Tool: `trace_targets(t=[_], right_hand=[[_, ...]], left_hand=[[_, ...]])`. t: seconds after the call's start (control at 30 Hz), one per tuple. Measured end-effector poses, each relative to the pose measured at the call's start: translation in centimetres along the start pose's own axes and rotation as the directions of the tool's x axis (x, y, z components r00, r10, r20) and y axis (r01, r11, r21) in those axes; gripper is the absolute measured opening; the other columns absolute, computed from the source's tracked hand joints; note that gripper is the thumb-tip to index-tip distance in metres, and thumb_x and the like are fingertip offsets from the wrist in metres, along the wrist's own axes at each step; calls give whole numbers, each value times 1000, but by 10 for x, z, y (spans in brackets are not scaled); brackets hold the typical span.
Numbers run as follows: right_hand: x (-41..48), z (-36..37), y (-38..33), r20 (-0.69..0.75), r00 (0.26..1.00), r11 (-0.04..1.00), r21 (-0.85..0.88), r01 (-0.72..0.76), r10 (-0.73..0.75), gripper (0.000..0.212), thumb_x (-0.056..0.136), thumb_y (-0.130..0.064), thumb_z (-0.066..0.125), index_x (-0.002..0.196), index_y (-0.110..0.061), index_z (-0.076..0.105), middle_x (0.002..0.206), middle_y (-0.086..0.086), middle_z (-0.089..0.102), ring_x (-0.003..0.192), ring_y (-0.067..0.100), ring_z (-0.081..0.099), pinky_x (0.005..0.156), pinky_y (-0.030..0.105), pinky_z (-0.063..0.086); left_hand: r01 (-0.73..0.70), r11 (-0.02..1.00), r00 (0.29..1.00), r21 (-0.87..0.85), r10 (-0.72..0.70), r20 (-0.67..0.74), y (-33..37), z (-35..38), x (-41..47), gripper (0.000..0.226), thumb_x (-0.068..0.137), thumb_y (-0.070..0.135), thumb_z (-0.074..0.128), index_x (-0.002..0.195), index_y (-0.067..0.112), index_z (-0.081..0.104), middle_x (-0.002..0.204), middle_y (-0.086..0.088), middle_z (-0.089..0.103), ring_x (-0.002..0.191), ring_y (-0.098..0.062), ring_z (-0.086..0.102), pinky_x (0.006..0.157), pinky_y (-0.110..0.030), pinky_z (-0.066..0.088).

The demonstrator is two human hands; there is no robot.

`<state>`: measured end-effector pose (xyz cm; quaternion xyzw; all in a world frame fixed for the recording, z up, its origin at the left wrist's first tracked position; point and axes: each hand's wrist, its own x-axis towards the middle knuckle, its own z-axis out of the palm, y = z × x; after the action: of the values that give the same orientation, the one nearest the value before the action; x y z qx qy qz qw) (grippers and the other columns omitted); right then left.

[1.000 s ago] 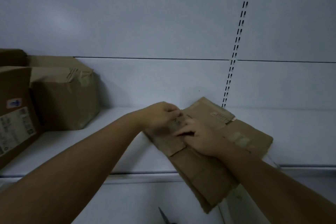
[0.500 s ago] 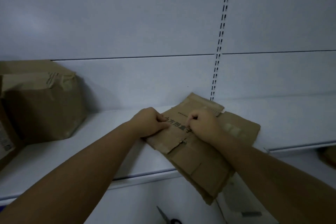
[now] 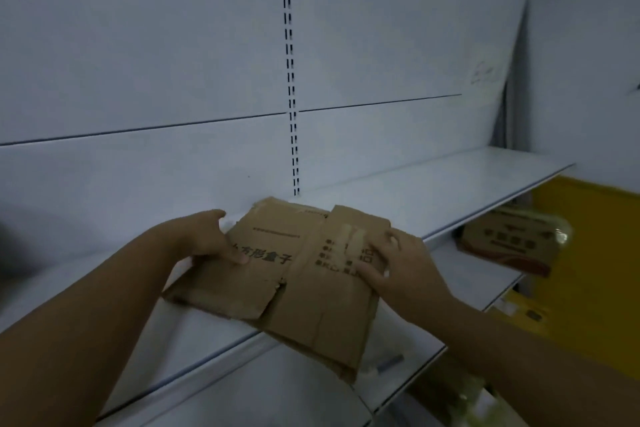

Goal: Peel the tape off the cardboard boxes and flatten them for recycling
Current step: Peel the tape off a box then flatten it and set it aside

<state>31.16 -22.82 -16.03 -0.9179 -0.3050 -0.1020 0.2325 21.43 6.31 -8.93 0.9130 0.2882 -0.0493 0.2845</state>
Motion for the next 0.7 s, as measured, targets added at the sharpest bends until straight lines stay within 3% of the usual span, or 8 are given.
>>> trace_targets(t=[0.07,0.1,0.13,0.2,0.27,0.37,0.47,0.7], right_hand=[[-9,-6,9,77,987,982,120,-147,138,72,88,-58,48,147,-24,25,157,5,12,143,23,12,113,40,20],[-12,-11,14,134,969,948,218,-232,207,69,88,-55,51,144,-21,30,157,7,14,143,24,17,112,41,24],[-15,-16,19,193,947,877,364,-313,257,55,88,-50,55,133,-20,44,150,11,29,136,25,33,109,42,33],[-24,-27,27,363,874,563,669,-485,322,19,89,-34,62,104,-22,60,116,11,64,103,23,63,85,42,55],[-33,-34,40,470,830,319,771,-552,301,14,90,-20,61,104,-18,64,97,7,71,88,23,68,68,37,57],[-41,-53,74,400,855,272,827,-492,331,19,90,-14,60,107,-22,60,101,4,69,90,23,66,67,35,55],[-48,-87,130,324,869,276,856,-438,373,18,92,-12,57,106,-23,61,100,2,69,89,21,66,65,31,54],[-50,-140,237,226,857,307,866,-394,463,20,91,-12,57,109,-18,61,107,5,68,95,23,66,84,43,55]], left_hand=[[19,995,993,-97,-8,115,11,3,-15,120,23,54,92,127,9,54,126,-9,59,112,-28,58,92,-39,50],[5,988,993,-155,13,119,16,6,-21,118,9,57,90,113,8,62,111,-7,66,101,-26,63,86,-38,53],[-16,975,994,-221,40,104,22,11,-26,114,3,56,89,104,10,64,103,-7,68,94,-25,65,81,-36,54],[-49,926,996,-375,74,53,41,22,-36,103,8,44,94,100,11,61,100,-8,68,92,-26,65,77,-35,53],[-57,875,997,-480,76,18,67,36,-44,81,40,23,95,110,9,57,106,-13,66,96,-30,64,82,-39,53],[-59,838,998,-542,63,-12,110,60,-49,50,68,6,81,112,8,57,110,-16,65,98,-31,63,81,-39,52],[-66,790,997,-609,83,0,161,98,-56,43,71,5,79,109,6,60,107,-17,67,96,-32,64,78,-39,54],[-91,741,988,-665,153,36,264,164,-50,36,73,4,77,104,7,59,101,-16,68,89,-30,66,67,-35,53]])
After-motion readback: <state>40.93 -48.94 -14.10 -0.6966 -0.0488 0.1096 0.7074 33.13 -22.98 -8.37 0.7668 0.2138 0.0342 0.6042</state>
